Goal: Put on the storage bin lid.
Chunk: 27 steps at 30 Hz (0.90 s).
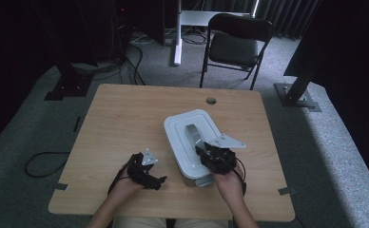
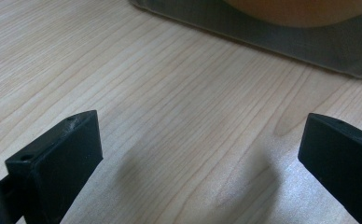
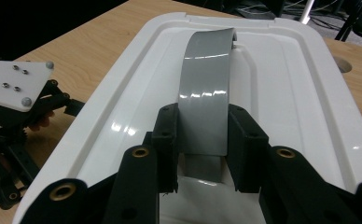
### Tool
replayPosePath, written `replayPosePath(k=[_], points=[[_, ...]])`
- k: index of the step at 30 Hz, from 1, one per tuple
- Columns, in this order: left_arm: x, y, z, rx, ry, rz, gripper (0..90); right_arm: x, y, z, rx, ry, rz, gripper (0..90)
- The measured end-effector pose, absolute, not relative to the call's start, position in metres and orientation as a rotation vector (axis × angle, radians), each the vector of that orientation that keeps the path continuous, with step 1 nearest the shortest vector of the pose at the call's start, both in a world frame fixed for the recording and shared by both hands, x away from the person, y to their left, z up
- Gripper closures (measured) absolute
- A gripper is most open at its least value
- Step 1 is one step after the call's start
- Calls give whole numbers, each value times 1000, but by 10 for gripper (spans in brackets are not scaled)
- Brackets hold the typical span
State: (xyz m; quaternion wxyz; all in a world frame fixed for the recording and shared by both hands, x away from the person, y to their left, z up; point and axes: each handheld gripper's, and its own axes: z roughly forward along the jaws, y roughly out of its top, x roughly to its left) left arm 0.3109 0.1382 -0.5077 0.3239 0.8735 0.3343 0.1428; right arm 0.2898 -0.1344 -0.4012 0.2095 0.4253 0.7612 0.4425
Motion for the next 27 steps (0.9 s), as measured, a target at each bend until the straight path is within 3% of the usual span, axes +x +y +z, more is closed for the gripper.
replayPosePath(k=[16,19,27], points=[[311,138,-511,2293,884,366,3,288,-132,-408,1194,2117,1243,669],[311,139,-510,2288,889,365,3,288,-134,-408,1183,2137,1289,522],[313,140,-510,2282,901,356,3,287,-147,-397,1174,2072,1332,292]])
